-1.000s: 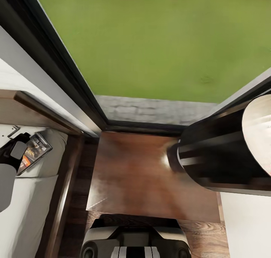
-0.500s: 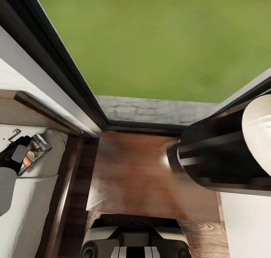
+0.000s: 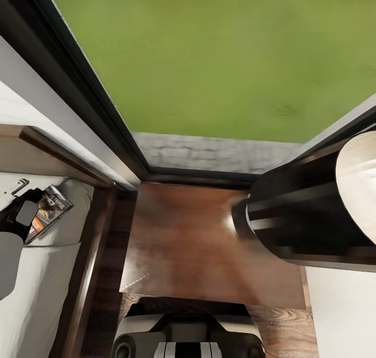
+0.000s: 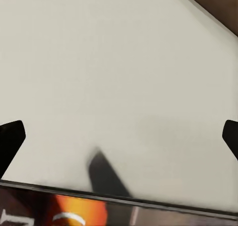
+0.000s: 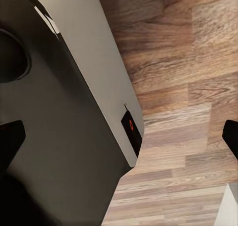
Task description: In the bedroom, move the book from the bed onto either nightstand, and place the two sandals side by side next to the bed.
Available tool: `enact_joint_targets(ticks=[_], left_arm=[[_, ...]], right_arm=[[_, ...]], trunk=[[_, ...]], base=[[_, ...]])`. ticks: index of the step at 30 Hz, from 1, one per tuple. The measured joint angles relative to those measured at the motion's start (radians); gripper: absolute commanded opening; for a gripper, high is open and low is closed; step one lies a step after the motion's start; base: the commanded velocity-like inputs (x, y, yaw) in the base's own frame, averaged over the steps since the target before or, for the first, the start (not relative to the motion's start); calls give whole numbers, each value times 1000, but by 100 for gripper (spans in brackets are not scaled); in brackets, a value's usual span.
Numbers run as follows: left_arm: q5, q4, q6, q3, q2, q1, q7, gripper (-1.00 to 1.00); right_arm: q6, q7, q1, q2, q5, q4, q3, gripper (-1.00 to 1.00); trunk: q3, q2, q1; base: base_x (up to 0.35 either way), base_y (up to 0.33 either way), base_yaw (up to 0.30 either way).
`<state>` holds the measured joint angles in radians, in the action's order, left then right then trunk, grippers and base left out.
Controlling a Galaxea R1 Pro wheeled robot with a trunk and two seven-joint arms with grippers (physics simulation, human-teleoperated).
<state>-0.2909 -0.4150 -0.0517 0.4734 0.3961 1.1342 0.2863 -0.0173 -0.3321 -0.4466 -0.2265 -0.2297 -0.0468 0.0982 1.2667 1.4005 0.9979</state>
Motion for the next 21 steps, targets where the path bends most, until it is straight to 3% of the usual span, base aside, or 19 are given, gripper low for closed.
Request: enact_joint_targets(ticks=[21], left_arm=[[0, 0, 0, 0, 0, 0, 0, 100]], right_arm=[[0, 0, 0, 0, 0, 0, 0, 100]], trunk=[[0, 0, 0]], base=[[0, 0, 0]])
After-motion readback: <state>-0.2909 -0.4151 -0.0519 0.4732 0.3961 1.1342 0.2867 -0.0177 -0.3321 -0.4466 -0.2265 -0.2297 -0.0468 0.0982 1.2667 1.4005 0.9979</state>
